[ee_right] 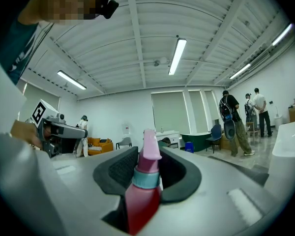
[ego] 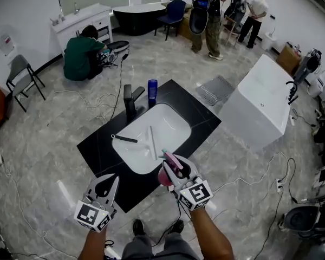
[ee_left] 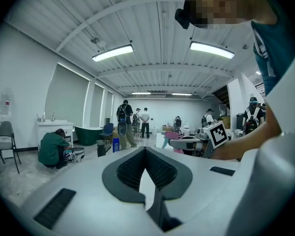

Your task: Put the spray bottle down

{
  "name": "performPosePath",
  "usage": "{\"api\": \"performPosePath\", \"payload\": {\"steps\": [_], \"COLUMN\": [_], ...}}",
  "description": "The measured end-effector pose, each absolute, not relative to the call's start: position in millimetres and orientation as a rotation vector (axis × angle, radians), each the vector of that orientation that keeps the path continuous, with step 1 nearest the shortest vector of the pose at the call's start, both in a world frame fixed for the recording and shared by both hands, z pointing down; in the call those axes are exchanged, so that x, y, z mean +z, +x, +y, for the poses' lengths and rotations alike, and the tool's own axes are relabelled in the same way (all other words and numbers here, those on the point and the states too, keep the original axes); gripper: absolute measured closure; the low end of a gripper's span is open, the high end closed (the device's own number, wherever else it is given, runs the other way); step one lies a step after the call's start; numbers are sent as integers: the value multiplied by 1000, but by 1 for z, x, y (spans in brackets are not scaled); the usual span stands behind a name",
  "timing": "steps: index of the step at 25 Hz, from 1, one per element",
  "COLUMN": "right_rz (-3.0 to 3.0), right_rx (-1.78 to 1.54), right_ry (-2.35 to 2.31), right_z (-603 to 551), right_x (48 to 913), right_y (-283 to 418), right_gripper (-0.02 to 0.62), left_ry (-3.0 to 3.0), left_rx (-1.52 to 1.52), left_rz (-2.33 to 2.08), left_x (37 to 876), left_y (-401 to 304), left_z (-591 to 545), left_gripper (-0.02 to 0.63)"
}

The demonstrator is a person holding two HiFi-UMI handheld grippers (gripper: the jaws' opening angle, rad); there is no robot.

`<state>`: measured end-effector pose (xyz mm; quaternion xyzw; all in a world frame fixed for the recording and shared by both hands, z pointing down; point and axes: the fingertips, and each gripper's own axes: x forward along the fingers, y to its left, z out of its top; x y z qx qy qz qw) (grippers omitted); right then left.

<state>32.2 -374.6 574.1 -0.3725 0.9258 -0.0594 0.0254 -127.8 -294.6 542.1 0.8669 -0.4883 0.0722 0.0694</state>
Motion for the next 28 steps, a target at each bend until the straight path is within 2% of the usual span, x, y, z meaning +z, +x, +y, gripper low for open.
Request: {"api": "performPosePath", "payload": {"steps": [18,28], "right_rz": [2897,2921], "right_rx": [-206,-105], "right_ry": [-1126,-1134], "right_z": [-414,-417], "right_x": [667,691], "right_y": [13,3], "right_gripper": [462,462], "left_ry": [2529,2507], "left_rx": [241,226], "left_rz": [-1503,-1501], "left_x": [609,635], "left_y": [-134,-135], "left_z": [-319,-328], "left_gripper": [601,602]}}
